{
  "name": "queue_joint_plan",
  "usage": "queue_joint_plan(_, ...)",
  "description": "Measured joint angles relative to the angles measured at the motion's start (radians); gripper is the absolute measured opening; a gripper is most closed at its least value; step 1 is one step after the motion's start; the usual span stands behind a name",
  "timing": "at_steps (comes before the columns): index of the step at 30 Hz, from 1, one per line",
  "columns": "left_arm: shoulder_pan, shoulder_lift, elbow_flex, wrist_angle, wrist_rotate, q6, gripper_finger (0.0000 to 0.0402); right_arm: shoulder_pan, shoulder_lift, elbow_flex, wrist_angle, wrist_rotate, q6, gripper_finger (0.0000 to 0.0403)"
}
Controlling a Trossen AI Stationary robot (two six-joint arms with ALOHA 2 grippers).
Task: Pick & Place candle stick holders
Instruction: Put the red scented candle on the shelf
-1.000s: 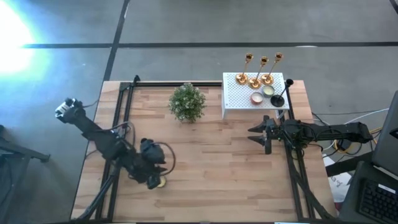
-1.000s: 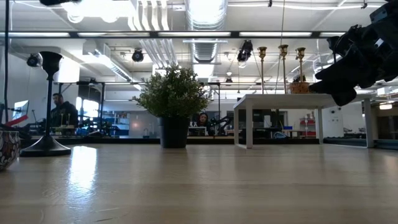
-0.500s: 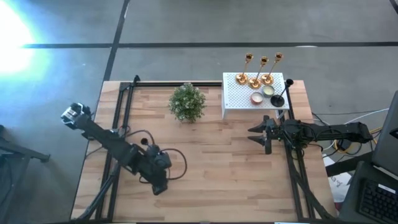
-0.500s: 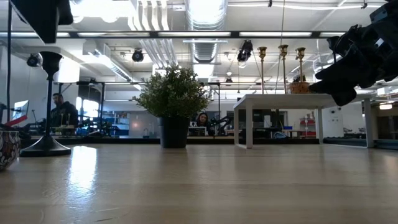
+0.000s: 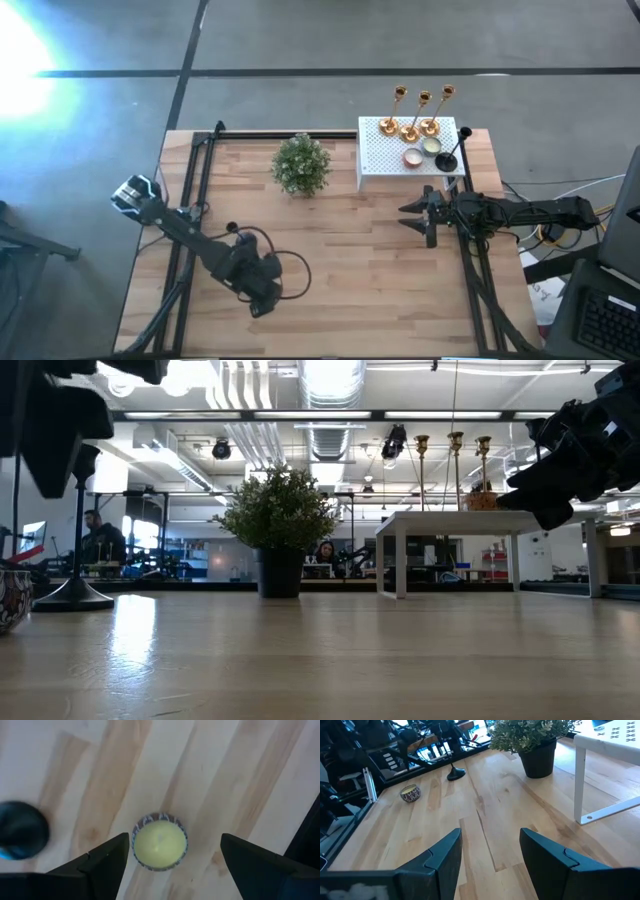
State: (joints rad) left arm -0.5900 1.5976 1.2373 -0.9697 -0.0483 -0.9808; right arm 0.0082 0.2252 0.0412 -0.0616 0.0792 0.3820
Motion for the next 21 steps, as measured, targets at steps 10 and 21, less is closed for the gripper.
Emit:
queue_joint_plan(10,0.0,0.075,0.0,-0.001,0.061,-0.016,0.0319,0.0,0.0,0.0,0.0,0.002,0.0,0.0192)
queue_joint_plan(21,-0.001,0.102,-0.074,0.03,0.106,-0.068,0.0319,0.0,0.0,0.0,0.0,0.002,0.0,0.0192)
